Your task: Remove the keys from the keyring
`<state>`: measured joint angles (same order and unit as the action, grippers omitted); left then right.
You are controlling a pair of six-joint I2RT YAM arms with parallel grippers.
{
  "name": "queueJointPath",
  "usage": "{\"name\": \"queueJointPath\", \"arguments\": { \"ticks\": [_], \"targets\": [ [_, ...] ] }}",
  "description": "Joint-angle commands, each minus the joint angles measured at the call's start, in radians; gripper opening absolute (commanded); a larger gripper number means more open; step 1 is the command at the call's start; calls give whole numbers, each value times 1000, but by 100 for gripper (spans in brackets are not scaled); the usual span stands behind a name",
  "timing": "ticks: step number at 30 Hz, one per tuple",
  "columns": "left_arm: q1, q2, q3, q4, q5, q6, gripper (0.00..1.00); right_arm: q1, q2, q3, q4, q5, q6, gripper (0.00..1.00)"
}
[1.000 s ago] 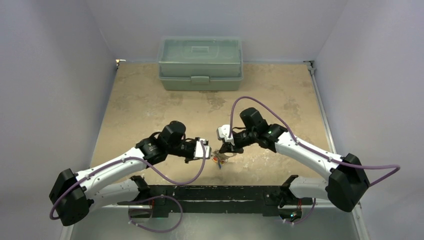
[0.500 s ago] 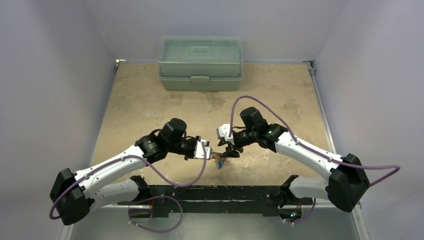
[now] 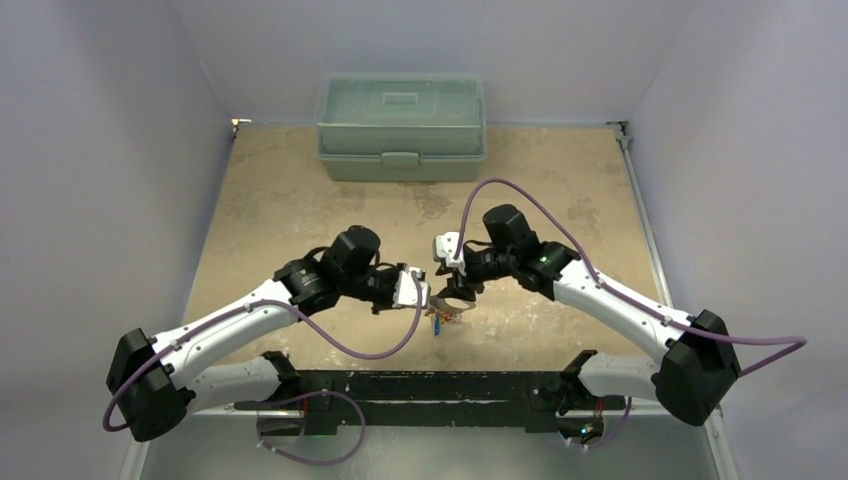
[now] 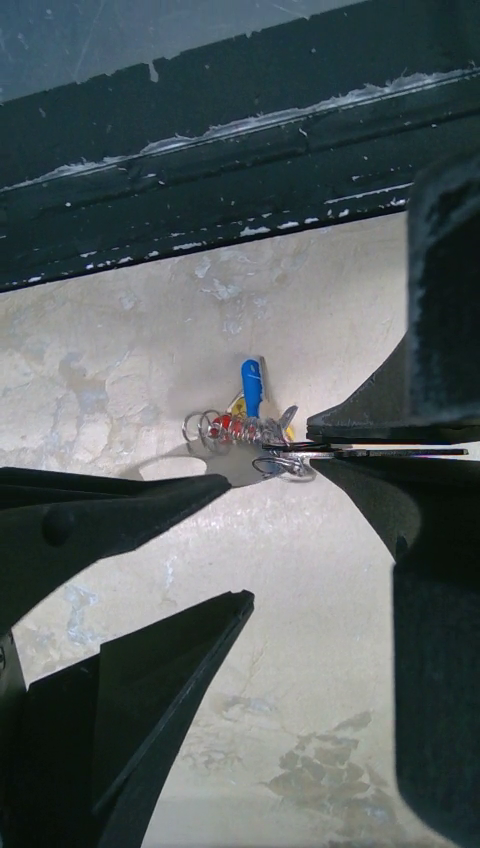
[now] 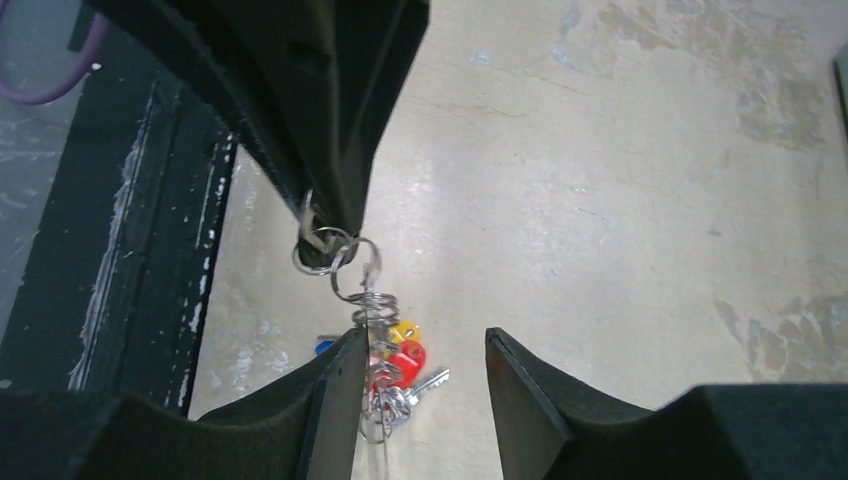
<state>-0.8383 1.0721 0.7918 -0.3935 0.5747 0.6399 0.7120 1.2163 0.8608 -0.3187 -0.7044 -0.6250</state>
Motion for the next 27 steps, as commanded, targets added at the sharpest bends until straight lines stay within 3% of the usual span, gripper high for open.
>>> {"name": "queueJointPath", "arguments": {
  "ticks": [1,8,17,27],
  "targets": [
    [3,27,80,-13,47,-82,0,-15,-22,1,76,75,54,49],
    [9,59,111,-54,40,-176,0,-63,-1,15,93,32,64,43],
    [34,63,103,-87,55,-30,0,-70,-1,40,-55,-186,-123,40],
    [41,65,97,-76,73,-29,0,-16,17,60,-54,-203,-79,39]
  ]
}}
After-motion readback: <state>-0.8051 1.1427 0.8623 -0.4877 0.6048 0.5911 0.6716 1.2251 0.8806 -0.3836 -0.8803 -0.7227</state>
